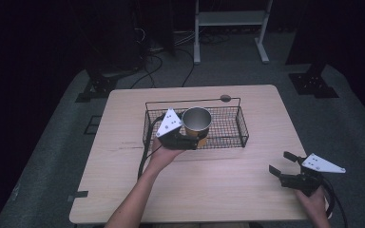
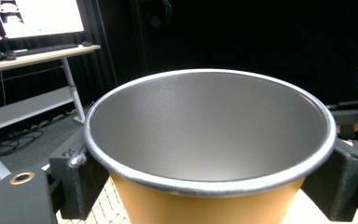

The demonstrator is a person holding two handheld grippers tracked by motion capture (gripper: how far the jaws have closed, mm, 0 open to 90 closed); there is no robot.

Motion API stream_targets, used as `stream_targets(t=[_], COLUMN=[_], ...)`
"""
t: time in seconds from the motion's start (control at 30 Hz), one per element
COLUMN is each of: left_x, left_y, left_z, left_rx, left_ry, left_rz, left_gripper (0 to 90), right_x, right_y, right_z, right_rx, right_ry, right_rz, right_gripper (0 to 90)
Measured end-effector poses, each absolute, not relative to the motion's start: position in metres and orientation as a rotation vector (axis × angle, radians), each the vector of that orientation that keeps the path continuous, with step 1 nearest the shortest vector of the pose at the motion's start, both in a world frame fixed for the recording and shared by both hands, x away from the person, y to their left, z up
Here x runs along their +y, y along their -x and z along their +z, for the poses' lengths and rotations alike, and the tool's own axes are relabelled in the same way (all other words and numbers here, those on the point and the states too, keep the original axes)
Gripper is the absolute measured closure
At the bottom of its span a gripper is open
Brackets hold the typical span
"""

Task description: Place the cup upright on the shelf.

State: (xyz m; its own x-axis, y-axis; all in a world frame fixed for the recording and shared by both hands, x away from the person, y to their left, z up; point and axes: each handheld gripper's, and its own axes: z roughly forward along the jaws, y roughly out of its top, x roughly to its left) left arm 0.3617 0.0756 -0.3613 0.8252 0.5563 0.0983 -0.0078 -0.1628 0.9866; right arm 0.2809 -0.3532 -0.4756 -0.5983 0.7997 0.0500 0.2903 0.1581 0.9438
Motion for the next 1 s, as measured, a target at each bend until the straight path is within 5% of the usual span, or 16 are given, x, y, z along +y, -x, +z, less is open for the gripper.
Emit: stream_targets(t=[1.0], left_x=[0.069], left_y=[-0.407], left_z=[-0.346], left_rx=[0.461], left_ry=[-1.68], left_rz=[0.528], left_gripper=[12.8], right_x=[-0.354], right_y=[-0.281], right_z=[-0.475], right_rx=[1.968], right_ry=[-1.034], right_rz=[1.451], right_gripper=[13.4])
